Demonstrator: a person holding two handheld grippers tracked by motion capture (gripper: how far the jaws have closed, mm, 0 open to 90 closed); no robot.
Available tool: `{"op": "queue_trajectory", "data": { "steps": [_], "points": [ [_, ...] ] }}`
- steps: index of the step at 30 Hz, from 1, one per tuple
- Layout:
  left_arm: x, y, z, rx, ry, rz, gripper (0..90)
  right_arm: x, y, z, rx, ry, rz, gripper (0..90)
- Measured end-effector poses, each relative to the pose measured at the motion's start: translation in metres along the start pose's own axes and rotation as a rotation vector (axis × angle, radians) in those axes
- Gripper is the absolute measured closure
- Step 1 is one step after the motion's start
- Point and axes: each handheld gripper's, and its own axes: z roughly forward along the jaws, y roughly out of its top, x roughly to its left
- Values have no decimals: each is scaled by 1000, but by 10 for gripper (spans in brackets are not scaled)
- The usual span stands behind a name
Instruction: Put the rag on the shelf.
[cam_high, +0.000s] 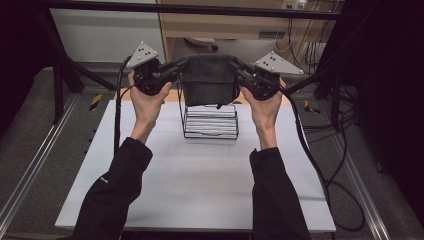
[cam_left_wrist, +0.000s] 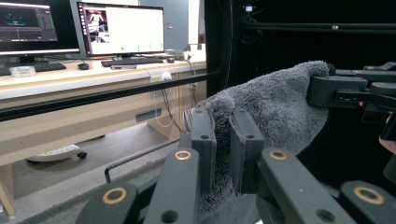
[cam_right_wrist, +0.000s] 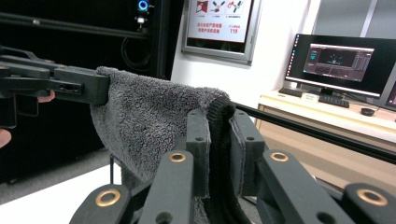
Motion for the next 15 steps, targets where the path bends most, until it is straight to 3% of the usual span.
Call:
{"op": "queue_trajectory", "data": {
  "steps": [9, 15],
  "points": [
    [-10, -9, -8, 14, 3, 34, 809, 8, -3, -8, 41, 2, -41, 802],
    [-9, -15, -6, 43, 1, 30, 809, 9, -9, -9, 56, 6, -46, 802]
  ]
}}
